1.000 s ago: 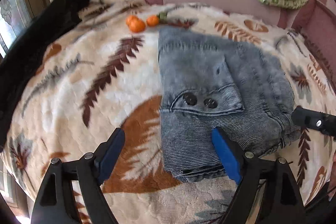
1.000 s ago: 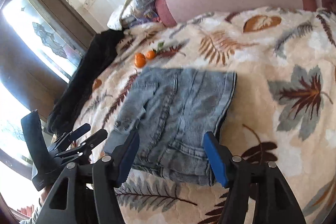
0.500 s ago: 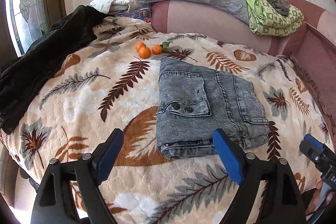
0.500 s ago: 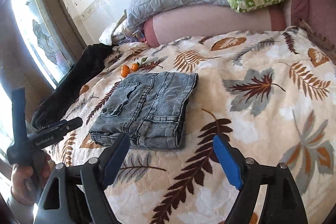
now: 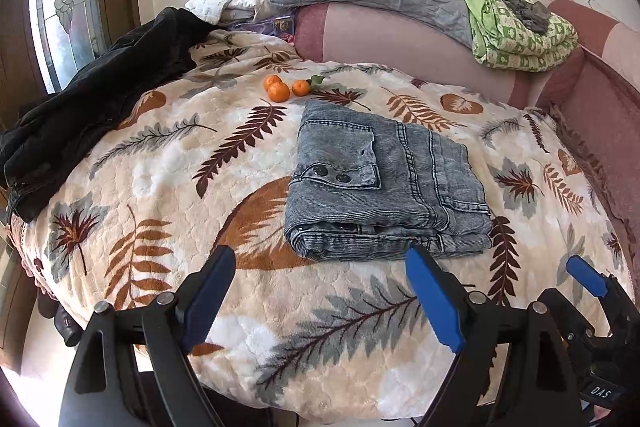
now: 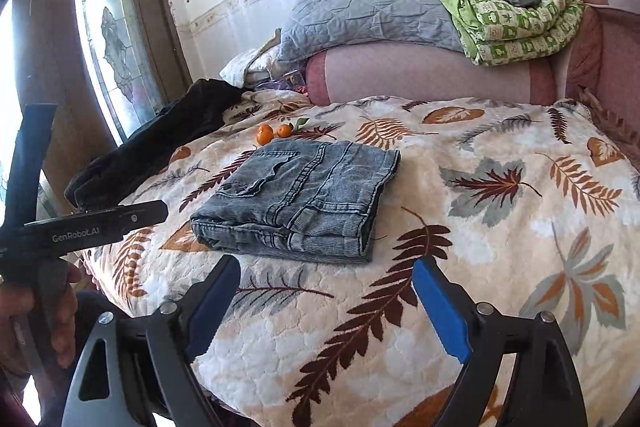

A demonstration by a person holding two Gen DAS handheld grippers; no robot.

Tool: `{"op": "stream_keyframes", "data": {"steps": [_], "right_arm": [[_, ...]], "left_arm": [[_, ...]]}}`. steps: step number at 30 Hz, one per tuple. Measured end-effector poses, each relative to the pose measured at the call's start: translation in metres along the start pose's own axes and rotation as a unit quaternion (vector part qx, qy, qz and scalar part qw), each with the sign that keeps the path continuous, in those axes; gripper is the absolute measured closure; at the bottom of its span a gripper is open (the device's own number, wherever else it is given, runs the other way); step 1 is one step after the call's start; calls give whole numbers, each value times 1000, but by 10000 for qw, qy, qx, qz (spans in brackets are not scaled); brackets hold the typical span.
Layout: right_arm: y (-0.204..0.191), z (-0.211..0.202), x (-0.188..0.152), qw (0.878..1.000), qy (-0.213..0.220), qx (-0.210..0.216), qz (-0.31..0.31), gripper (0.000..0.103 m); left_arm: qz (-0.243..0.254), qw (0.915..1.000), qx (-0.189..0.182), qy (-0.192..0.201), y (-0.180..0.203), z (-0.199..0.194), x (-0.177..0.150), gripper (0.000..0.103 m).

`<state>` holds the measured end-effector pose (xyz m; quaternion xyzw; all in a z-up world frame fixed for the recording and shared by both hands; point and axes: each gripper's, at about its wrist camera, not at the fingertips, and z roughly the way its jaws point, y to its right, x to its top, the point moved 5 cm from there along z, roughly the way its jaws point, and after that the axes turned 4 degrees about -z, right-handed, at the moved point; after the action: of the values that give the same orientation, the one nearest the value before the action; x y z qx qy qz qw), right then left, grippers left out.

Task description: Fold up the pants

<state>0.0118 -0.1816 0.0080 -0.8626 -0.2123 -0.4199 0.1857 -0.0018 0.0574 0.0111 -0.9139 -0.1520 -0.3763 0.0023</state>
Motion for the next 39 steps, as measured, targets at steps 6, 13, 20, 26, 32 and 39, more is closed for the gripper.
{"op": "stream_keyframes", "data": {"steps": [6,13,20,26,32,39], "right_arm": [[-2,4,-4,9999,-95,-73,-80,0],[-3,12,-8,9992,-247,-250,-194,0],[-2,18,-10,9982,-374,-400,-233,0],[1,17,-8,9984,-326,-430,-176,0],[0,17,-8,9985,-306,-424,-178,0],[0,17,-8,9985,-294,-430,-170,0]], "left_arm": [[107,9999,73,-7,1,2,0,16],[117,9999,67,-44,1,7,-3,16],[92,9999,63,-118,-1,13,-6,16],[47,9999,59,-137,-3,16,-7,16],[66,9998,68,-196,-2,19,-7,16],[5,9999,-45,-164,-2,18,-5,16]]}}
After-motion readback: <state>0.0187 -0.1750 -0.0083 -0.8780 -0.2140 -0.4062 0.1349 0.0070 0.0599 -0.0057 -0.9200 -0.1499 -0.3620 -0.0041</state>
